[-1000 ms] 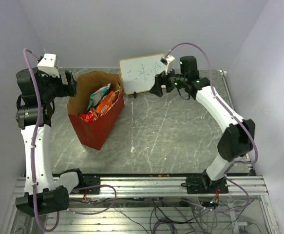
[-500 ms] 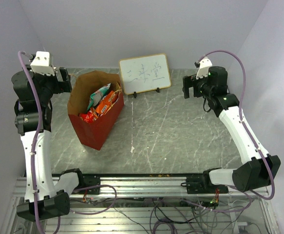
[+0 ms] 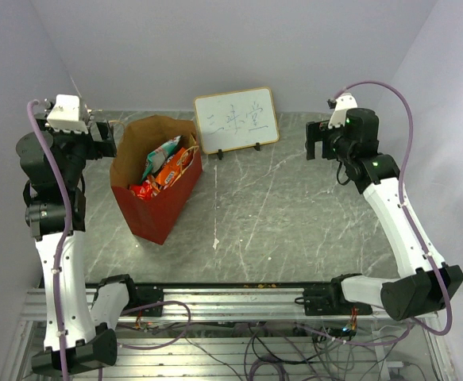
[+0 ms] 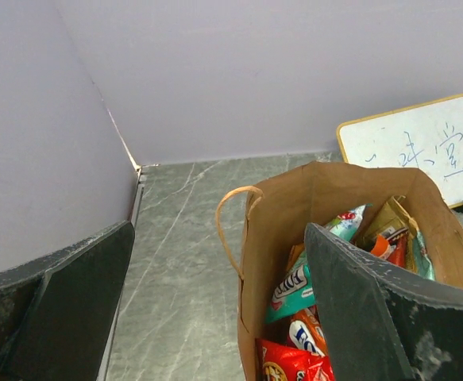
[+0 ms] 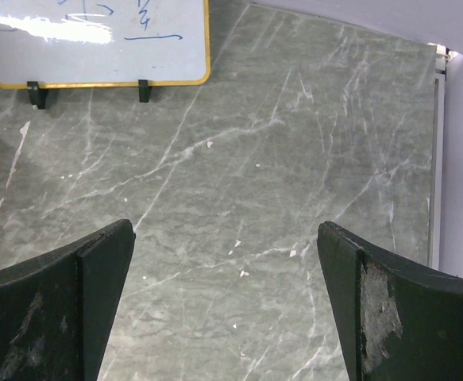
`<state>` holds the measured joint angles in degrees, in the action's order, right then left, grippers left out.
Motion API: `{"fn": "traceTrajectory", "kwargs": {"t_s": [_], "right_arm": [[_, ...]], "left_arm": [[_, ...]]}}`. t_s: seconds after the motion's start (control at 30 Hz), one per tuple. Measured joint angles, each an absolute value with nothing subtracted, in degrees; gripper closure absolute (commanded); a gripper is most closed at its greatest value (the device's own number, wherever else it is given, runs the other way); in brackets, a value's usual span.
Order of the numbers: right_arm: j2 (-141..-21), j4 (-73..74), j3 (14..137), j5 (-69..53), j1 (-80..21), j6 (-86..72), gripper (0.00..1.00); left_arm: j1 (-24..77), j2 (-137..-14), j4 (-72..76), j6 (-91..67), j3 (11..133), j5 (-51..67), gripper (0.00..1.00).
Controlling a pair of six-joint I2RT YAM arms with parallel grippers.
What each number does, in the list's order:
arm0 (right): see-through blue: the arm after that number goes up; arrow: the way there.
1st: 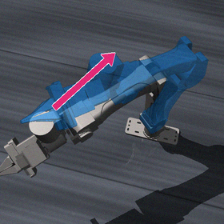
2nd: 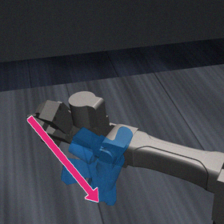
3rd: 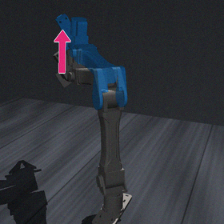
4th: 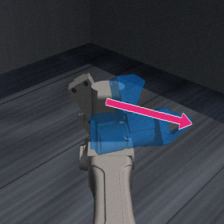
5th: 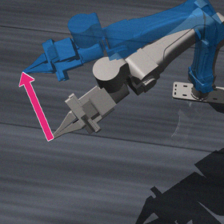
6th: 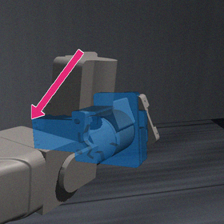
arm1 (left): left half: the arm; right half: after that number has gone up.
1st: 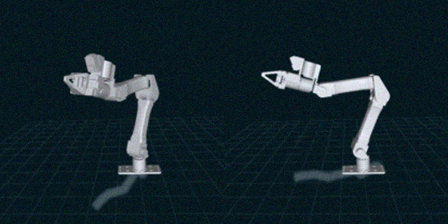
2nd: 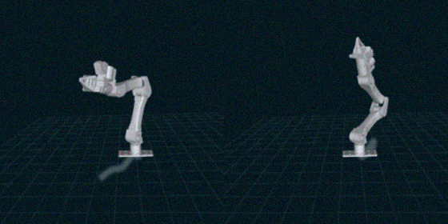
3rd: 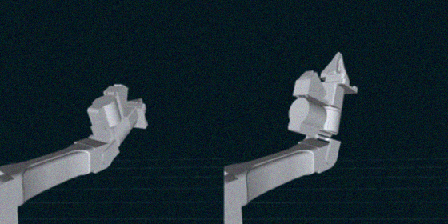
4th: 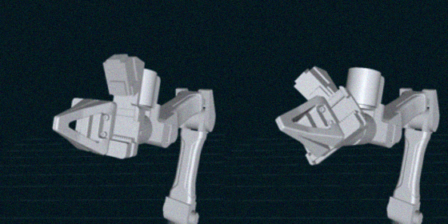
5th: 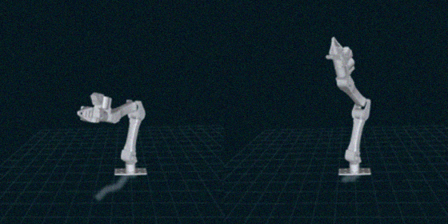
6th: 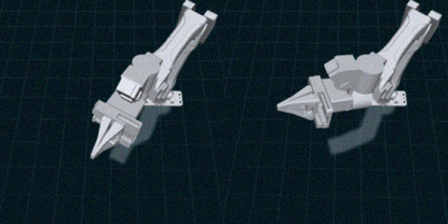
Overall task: Place the snacks into the paper bag
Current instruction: Reset both arms
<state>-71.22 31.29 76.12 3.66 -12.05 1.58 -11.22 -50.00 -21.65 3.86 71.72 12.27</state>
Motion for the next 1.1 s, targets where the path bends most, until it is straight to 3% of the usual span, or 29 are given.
{"fn": "traceTrajectory", "kwargs": {"t_s": [0.43, 0.9, 1.1], "right_arm": [[-66.0, 32.0, 77.0, 2.6, -10.4, 4.9, 0.00], [-57.8, 28.6, 71.0, 2.6, -3.6, 5.5, 0.00], [-56.6, 28.1, 70.7, 0.8, -2.1, 6.0, 0.00]], "left_arm": [[-11.2, -46.3, -25.8, 2.8, 71.5, 11.8, 0.01], [-11.2, -41.7, -22.1, 1.7, 60.3, 13.7, 0.01], [-11.2, -42.2, -22.7, 2.6, 61.1, 13.6, 0.01]]}}
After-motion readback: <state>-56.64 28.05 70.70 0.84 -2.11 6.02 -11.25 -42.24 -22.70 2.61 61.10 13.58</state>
